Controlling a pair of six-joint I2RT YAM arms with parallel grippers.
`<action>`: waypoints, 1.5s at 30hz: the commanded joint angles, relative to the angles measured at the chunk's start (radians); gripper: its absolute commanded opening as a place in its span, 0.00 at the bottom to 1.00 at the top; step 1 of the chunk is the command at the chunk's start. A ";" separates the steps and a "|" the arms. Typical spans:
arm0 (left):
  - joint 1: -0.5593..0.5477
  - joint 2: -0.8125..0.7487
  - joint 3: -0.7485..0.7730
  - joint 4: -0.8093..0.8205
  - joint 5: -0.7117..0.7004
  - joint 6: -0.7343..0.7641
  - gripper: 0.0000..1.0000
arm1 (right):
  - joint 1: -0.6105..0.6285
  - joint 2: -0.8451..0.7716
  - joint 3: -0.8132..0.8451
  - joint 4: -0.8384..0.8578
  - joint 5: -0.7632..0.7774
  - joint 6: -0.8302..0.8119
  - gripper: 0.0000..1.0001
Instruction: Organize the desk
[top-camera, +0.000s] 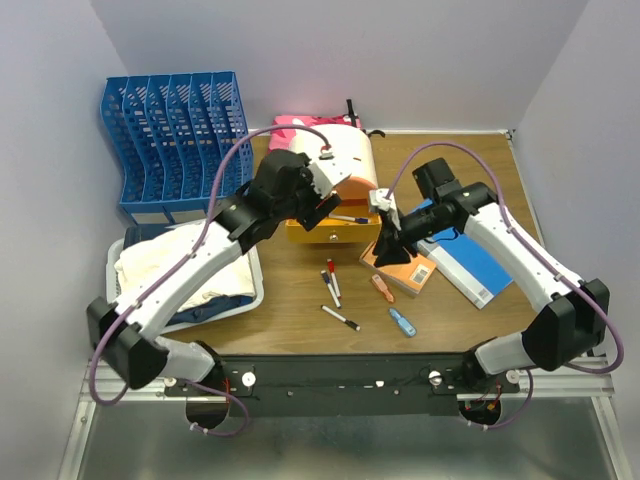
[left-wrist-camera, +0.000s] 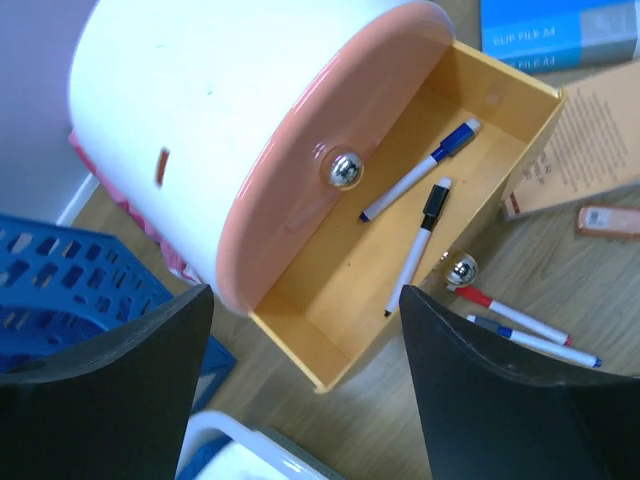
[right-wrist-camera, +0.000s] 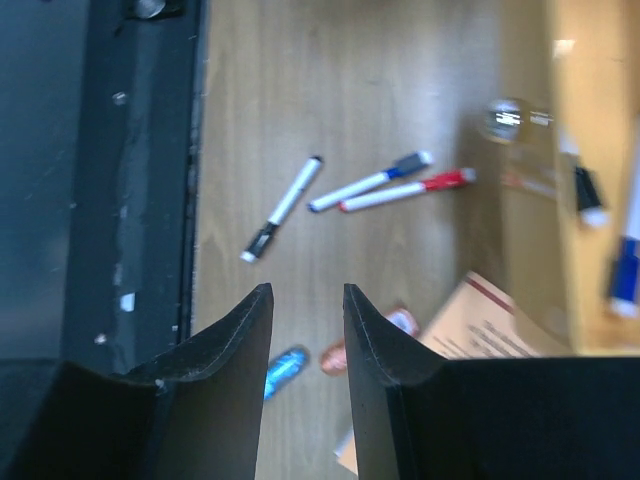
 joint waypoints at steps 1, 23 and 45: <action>0.003 -0.190 -0.143 0.175 -0.129 -0.174 0.92 | 0.118 0.016 -0.055 -0.009 0.030 -0.010 0.43; 0.008 -0.779 -0.625 0.118 -0.421 -0.666 0.99 | 0.607 0.159 -0.270 0.457 0.631 0.384 0.52; 0.009 -0.859 -0.655 0.029 -0.467 -0.784 0.99 | 0.701 0.288 -0.359 0.569 0.816 0.417 0.08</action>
